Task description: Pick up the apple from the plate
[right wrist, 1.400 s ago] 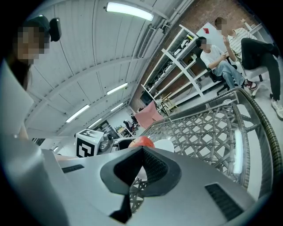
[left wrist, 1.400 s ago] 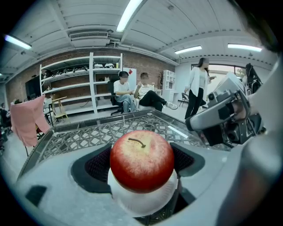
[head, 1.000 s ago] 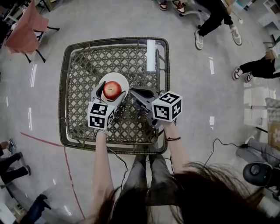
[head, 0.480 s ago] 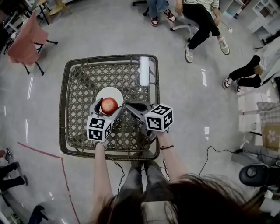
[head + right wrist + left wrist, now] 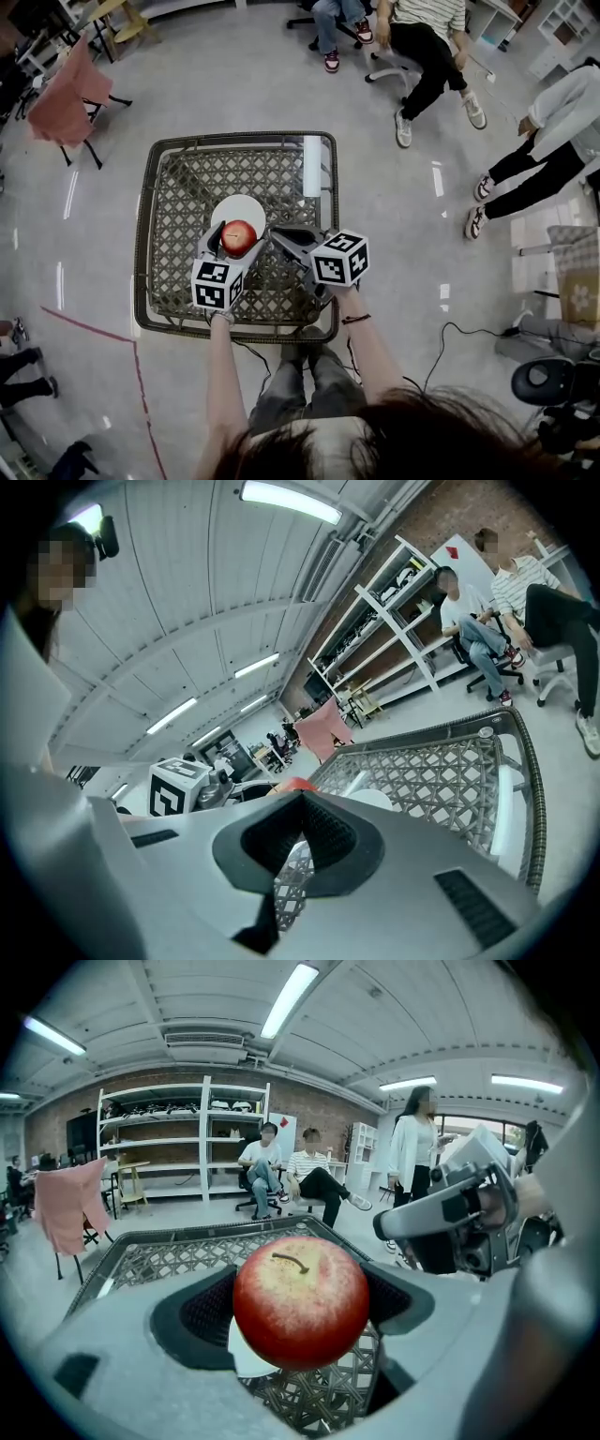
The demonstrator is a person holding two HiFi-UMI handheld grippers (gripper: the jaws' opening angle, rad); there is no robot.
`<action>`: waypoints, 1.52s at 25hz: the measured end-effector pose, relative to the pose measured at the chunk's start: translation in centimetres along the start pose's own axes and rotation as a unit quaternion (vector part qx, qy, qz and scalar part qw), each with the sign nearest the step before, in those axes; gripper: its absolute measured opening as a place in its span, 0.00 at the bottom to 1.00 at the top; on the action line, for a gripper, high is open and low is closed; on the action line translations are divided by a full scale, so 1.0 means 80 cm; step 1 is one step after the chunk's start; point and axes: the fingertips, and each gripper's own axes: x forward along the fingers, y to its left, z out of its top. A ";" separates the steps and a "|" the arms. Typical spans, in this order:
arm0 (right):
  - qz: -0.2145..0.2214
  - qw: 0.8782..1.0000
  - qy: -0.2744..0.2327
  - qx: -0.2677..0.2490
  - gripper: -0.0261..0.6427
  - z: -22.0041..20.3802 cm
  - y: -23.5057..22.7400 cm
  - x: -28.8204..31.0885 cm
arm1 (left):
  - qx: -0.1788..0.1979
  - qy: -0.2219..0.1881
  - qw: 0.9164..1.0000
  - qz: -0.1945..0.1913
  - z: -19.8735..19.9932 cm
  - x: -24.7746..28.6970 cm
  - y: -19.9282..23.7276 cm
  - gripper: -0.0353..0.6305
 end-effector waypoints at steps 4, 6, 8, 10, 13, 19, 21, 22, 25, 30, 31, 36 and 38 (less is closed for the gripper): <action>0.002 1.000 -0.001 -0.001 0.05 0.005 0.006 0.000 | -0.007 -0.001 1.000 0.003 0.002 -0.009 -0.003 0.68; 0.005 1.000 -0.001 -0.004 0.05 0.007 0.011 -0.001 | -0.010 -0.004 1.000 0.005 0.004 -0.015 -0.004 0.68; 0.006 1.000 -0.001 -0.004 0.05 0.008 0.016 -0.004 | -0.013 -0.006 1.000 0.007 0.006 -0.021 -0.008 0.68; 0.009 1.000 -0.002 -0.005 0.05 0.009 0.021 -0.008 | -0.015 -0.007 1.000 0.008 0.009 -0.029 -0.014 0.68; 0.013 1.000 -0.003 -0.008 0.05 0.013 0.030 -0.013 | -0.016 -0.010 1.000 0.008 0.014 -0.038 -0.021 0.68; 0.020 1.000 -0.005 -0.015 0.05 0.017 0.043 -0.021 | -0.026 -0.022 0.999 0.009 0.024 -0.057 -0.030 0.68; 0.023 1.000 -0.005 -0.017 0.05 0.017 0.048 -0.025 | -0.027 -0.024 0.999 0.011 0.026 -0.064 -0.035 0.68; 0.024 1.000 -0.005 -0.018 0.05 0.018 0.051 -0.026 | -0.029 -0.026 0.999 0.011 0.027 -0.068 -0.037 0.68; 0.029 0.999 -0.007 -0.020 0.05 0.019 0.060 -0.029 | -0.033 -0.032 0.999 0.010 0.032 -0.078 -0.043 0.68; 0.035 0.999 -0.011 -0.021 0.05 0.024 0.073 -0.029 | -0.039 -0.037 0.999 0.009 0.035 -0.094 -0.047 0.68; 0.036 0.999 -0.012 -0.021 0.05 0.025 0.076 -0.028 | -0.039 -0.037 0.999 0.008 0.034 -0.097 -0.047 0.68; 0.043 0.999 -0.018 -0.022 0.05 0.028 0.088 -0.032 | -0.037 -0.040 0.998 0.005 0.039 -0.109 -0.052 0.68; 0.047 0.998 -0.022 -0.022 0.05 0.030 0.093 -0.033 | -0.036 -0.042 0.998 0.004 0.041 -0.114 -0.054 0.68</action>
